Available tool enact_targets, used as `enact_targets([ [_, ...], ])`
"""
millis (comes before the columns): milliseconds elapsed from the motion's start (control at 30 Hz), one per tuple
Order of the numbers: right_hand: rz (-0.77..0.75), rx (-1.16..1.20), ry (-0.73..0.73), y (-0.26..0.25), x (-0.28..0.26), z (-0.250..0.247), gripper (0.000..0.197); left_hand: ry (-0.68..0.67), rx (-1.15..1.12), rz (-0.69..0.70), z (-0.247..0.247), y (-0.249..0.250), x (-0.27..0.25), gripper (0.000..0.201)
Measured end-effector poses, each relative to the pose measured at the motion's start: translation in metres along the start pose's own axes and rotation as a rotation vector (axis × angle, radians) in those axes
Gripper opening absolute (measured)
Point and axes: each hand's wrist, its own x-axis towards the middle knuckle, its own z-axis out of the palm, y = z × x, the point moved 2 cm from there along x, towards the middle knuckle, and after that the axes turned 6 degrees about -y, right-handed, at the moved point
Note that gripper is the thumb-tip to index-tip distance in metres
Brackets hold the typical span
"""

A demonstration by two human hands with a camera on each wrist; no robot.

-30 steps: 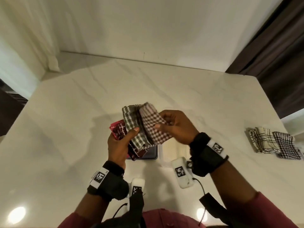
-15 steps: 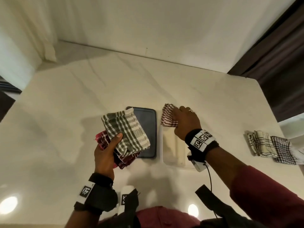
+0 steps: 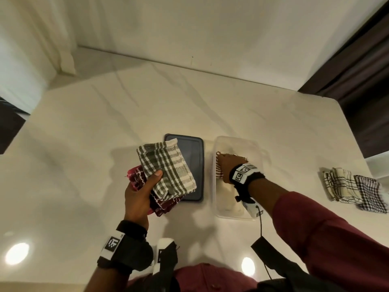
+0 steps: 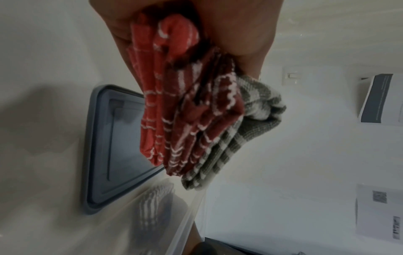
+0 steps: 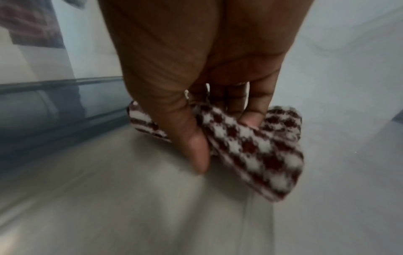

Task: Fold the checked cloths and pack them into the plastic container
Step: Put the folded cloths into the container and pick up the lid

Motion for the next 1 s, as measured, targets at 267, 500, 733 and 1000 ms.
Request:
enact_targets([
  [267,-0.036,0.555,0.226,0.027,-0.031,-0.062,0.022,-0.117,0.018,0.081,0.021,0.015,0.002,0.063],
  [500,-0.431,0.899,0.431,-0.065,-0.103,-0.104,0.034,-0.175,0.046,0.231,0.06,0.03,0.003,0.058],
  [733,-0.409,0.954,0.412,-0.071,-0.114,-0.08,0.109,-0.221,0.143,0.273,0.072,0.031,-0.011,0.071],
  [1000,-0.407,1.095,0.415,-0.029,-0.133,-0.067,0.084,-0.376,0.231,0.219,0.09,0.024,-0.023,0.041],
])
